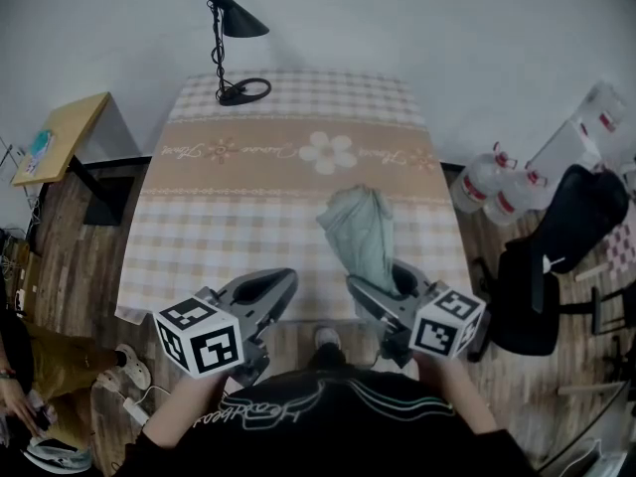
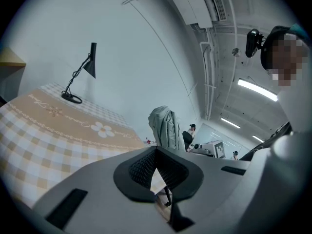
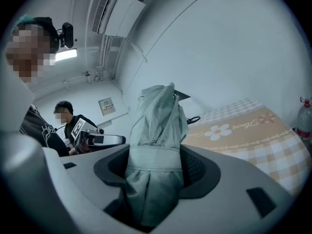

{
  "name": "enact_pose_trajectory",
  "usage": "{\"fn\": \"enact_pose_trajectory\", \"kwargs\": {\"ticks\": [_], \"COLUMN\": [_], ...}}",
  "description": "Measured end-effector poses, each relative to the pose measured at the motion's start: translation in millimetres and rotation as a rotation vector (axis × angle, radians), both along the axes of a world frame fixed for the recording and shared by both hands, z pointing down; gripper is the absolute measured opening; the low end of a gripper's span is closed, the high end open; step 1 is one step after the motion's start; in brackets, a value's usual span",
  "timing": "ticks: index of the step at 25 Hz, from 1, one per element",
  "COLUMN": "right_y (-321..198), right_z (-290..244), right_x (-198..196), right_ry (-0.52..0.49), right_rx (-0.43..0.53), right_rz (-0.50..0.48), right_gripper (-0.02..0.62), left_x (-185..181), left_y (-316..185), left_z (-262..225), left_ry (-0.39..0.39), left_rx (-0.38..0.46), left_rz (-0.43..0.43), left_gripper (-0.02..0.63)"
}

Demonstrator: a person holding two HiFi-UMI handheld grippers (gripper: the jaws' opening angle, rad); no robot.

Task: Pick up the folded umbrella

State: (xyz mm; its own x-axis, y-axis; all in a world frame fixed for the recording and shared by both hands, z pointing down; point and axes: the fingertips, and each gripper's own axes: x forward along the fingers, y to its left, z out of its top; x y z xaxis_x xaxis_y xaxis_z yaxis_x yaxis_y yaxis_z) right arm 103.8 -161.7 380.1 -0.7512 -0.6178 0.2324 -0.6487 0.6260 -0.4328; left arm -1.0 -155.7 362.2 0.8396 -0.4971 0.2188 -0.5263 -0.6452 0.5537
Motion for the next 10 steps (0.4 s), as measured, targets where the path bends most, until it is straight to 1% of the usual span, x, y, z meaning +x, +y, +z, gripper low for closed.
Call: {"fn": "enact_pose_trajectory", "kwargs": {"ticks": [10], "right_y": [-10.6], "right_z": [5.3], "right_x": [3.0], "right_ry": [0.000], "right_rx": [-0.007], "right_rz": [-0.006], "right_gripper": [0.273], "left_x": [2.6], "left_y": [-8.9], "left_z": [5.5], "left_ry": [-0.006], "left_rx": [-0.013], "left_rz": [-0.011], "left_gripper": [-0.003]}}
